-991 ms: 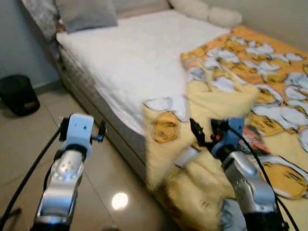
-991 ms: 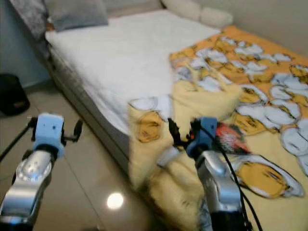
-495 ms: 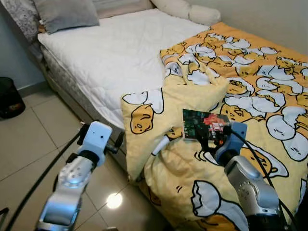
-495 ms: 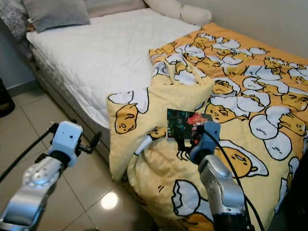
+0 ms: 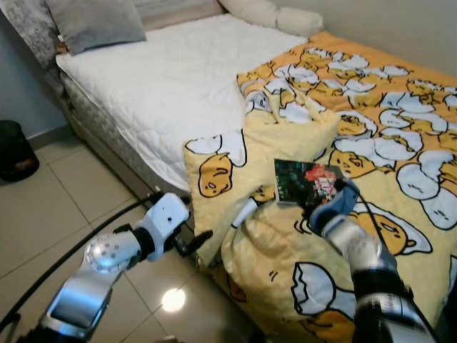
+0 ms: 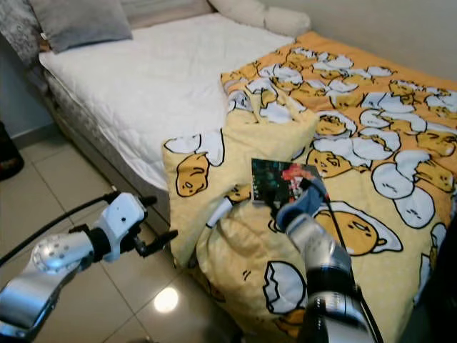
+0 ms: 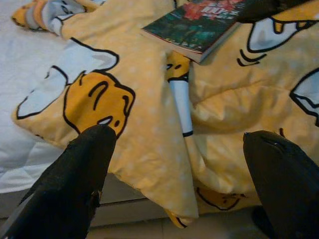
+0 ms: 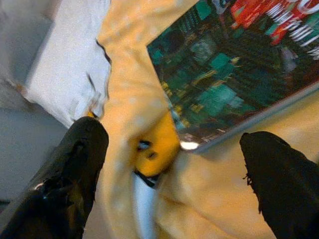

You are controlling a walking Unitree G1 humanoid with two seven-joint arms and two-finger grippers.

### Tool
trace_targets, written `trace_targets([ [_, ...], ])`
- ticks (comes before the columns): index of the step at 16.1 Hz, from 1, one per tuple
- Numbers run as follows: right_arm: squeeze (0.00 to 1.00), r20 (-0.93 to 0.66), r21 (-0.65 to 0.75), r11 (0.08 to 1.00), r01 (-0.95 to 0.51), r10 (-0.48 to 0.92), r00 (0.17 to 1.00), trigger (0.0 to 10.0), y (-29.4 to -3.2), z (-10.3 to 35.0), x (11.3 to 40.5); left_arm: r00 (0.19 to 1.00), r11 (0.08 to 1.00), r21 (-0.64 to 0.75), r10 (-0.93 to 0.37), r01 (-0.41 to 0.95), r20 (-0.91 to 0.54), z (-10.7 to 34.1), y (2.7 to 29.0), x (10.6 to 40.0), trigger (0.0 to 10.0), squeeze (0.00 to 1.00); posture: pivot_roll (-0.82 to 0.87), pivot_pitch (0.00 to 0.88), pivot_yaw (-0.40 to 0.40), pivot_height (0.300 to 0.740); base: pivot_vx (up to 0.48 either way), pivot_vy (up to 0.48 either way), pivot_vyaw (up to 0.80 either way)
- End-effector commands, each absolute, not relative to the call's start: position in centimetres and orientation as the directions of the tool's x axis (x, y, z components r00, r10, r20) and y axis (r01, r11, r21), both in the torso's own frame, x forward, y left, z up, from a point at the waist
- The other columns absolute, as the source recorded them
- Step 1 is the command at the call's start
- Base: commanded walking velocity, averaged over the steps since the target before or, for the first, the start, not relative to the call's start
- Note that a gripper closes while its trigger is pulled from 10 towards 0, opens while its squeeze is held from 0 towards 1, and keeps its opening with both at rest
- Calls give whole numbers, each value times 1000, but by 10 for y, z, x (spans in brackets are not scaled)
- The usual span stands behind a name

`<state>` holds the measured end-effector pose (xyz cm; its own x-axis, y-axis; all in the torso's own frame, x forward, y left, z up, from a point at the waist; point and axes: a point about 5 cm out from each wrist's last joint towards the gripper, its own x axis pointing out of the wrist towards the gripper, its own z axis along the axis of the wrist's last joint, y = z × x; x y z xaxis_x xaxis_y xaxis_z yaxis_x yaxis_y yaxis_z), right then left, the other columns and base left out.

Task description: Clean up the room

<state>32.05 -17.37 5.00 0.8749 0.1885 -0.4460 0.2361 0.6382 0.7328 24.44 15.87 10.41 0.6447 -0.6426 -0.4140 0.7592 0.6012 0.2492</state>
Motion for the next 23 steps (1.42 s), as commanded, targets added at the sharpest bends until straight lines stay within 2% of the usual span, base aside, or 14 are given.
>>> trace_targets([
  [1,0,-436,771,582,256,191,879,10000,-178,51,323,607,565,236,-674,791,-422,105,155,244,10000,1000,-49,0,-22,740,0,0,0],
  [3,0,-444,800,524,293,188,876,10000,-180,48,329,566,536,198,-713,820,-414,111,156,243,10000,1000,-40,0,-19,740,0,0,0],
  [6,0,-486,768,546,334,157,860,10000,-182,40,331,557,524,199,-733,828,-390,118,157,244,10000,1000,-23,0,-14,740,0,0,0],
  [13,0,-481,790,464,400,64,875,10000,-191,41,336,523,495,176,-762,851,-383,129,158,228,10000,1000,22,0,-12,740,0,0,0],
  [19,0,-512,767,470,436,41,858,10000,-203,28,324,499,481,150,-775,864,-387,126,151,226,10000,1000,-6,0,-23,740,0,0,0],
  [23,0,-525,767,464,443,57,849,10000,-198,21,319,491,474,147,-780,868,-387,126,149,227,10000,1000,-1,0,-20,740,0,0,0],
])
